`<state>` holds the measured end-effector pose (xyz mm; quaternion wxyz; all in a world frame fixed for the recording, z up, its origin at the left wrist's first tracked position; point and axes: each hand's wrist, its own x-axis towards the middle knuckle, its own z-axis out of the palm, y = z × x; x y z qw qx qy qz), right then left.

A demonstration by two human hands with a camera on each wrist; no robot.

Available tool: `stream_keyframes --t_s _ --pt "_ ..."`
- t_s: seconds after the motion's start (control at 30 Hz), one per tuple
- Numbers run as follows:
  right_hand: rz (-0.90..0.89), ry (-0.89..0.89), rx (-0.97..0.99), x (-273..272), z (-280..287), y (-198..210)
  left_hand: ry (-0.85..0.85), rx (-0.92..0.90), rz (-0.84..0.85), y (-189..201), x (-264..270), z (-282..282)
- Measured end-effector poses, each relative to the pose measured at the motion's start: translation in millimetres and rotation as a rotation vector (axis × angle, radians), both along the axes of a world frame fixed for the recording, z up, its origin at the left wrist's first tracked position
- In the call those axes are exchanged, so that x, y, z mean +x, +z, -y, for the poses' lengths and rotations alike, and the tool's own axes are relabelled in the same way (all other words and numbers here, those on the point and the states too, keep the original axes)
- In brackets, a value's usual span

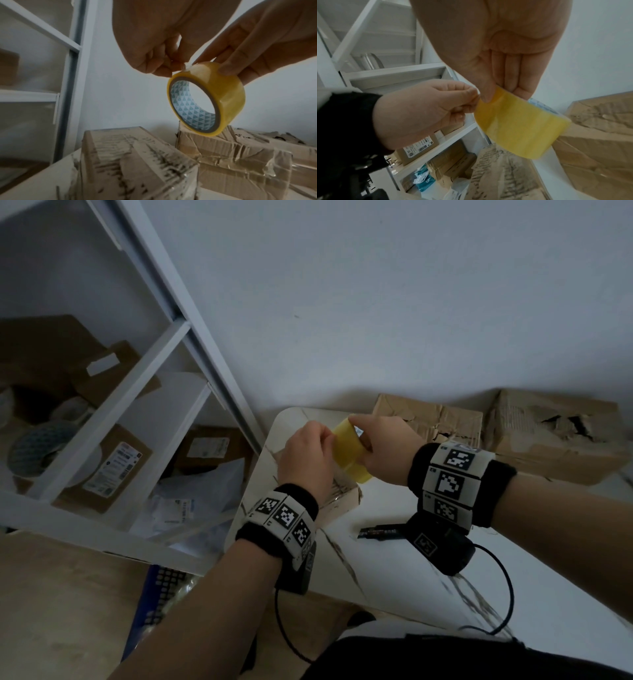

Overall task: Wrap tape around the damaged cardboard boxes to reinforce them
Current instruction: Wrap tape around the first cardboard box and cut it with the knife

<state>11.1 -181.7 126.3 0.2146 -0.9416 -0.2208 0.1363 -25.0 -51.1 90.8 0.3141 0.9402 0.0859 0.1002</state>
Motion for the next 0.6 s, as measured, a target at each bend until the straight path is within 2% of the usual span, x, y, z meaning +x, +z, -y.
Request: stream_keyframes --t_s 0.1,0.2,0.43,0.6 --pt "-0.038 0.023 0.028 -5.9 -0.4 -3.2 0.047 -0.111 0.043 4.3 1.6 -5.6" --pt "-0.064 -0.033 0.088 -10.8 1.0 -6.4 0.034 -0.224 0.051 10.0 5.9 -10.7" --pt "-0.061 -0.077 0.159 -7.8 3.7 -4.7 -0.077 -0.204 -0.17 -0.6 2.1 -16.9" --pt "-0.058 -0.083 0.162 -9.0 3.1 -4.5 -0.015 -0.238 -0.036 -0.4 -8.1 -12.2"
